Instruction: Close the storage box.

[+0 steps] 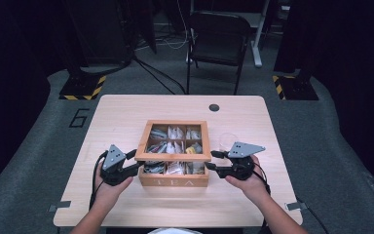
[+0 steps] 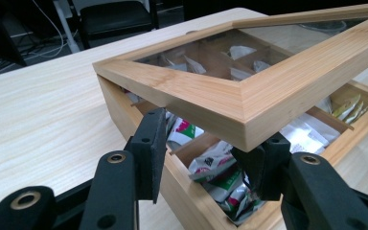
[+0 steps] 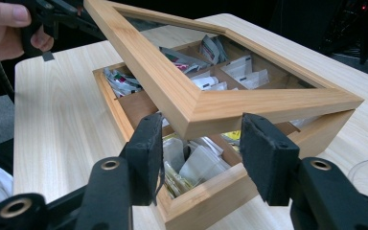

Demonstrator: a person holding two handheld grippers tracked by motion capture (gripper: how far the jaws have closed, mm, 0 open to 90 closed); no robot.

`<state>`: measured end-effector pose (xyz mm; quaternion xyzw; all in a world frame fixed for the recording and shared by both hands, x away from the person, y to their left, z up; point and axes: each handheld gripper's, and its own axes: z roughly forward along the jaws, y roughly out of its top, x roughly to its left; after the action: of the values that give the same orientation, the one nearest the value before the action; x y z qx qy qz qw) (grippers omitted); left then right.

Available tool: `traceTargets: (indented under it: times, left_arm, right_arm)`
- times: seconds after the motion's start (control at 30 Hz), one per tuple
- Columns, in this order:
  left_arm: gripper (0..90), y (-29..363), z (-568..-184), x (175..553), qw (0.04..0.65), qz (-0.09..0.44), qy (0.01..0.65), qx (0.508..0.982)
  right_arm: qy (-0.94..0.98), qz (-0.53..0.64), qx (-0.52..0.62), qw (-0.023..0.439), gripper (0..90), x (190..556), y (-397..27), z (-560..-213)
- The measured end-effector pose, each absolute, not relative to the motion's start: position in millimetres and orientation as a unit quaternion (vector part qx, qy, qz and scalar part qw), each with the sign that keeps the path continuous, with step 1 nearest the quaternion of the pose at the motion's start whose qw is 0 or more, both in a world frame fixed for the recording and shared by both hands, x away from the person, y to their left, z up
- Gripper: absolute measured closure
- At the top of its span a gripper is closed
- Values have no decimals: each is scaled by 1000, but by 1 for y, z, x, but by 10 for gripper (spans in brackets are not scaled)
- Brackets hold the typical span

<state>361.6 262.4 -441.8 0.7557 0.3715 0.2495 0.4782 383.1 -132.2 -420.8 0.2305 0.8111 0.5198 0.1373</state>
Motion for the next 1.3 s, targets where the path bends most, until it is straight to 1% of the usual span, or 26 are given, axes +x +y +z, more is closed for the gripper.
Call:
traceTargets:
  times: [0.4, 0.57, 0.77, 1.3]
  left_arm:
    - [551, 263, -458, 356, 472, 245, 371, 761]
    - [551, 262, -465, 354, 477, 247, 375, 755]
    - [555, 262, -467, 352, 473, 246, 373, 759]
    - [554, 261, -474, 346, 473, 237, 366, 766]
  right_arm:
    - [816, 508, 244, 130, 501, 378, -130, -434]
    - [818, 503, 247, 130, 491, 376, -129, -441]
    - [823, 492, 255, 129, 504, 374, -128, -448]
    - [822, 489, 266, 117, 503, 375, -127, -457]
